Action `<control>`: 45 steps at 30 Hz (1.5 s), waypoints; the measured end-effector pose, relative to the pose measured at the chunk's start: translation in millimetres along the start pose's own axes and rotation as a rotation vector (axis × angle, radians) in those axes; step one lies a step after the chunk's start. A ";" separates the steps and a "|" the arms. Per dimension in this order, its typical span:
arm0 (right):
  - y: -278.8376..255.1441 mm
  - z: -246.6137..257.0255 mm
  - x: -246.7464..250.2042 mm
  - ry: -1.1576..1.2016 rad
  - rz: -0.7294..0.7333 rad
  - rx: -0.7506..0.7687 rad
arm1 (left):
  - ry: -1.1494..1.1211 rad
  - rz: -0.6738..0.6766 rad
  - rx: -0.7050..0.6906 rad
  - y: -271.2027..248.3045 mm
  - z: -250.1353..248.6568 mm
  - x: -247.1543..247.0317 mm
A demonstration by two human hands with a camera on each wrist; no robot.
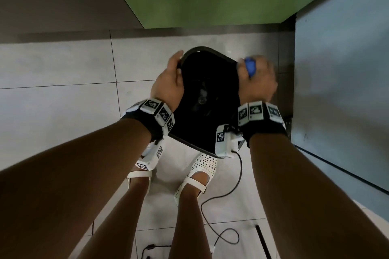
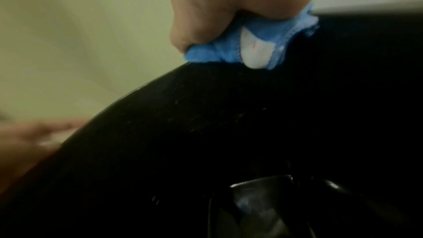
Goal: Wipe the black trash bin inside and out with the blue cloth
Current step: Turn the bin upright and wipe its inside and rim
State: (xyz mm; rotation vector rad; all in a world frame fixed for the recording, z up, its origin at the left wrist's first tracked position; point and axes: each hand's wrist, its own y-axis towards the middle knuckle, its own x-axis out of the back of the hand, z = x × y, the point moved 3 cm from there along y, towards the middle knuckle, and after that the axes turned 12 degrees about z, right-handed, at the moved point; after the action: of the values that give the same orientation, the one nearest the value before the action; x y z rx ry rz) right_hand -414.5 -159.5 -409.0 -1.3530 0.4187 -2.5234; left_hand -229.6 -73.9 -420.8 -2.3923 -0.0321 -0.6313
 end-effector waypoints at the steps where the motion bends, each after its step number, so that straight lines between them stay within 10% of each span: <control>1: 5.0 9.1 -3.8 -0.026 0.041 0.087 | 0.037 -0.020 -0.038 -0.2 -2.7 4.1; 8: 24.7 54.0 -35.9 -0.271 0.269 0.382 | 0.403 0.291 -0.071 37.9 -24.4 13.6; 23: -6.8 17.7 -28.9 -0.021 -0.131 -0.276 | 0.275 0.324 -0.058 34.7 -15.1 11.5; 30: 7.5 61.0 -50.1 -0.202 0.061 0.306 | 0.158 0.324 -0.092 31.5 -12.1 8.9; 34: 4.2 57.5 -51.2 -0.208 0.095 0.387 | 0.091 0.310 -0.066 28.6 -8.4 5.0; 42: -6.7 22.8 -24.7 -0.067 -0.335 -0.364 | 0.150 0.212 -0.007 16.5 -6.0 -1.7; 45: 7.9 34.4 -32.1 -0.046 -0.059 -0.354 | 0.085 0.143 0.031 6.9 3.7 -2.4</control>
State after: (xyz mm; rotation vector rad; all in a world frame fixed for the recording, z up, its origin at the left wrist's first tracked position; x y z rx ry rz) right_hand -367.7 -160.3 -418.3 -1.5597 0.8616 -2.5443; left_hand -228.9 -76.7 -428.5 -2.3109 0.1632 -0.6590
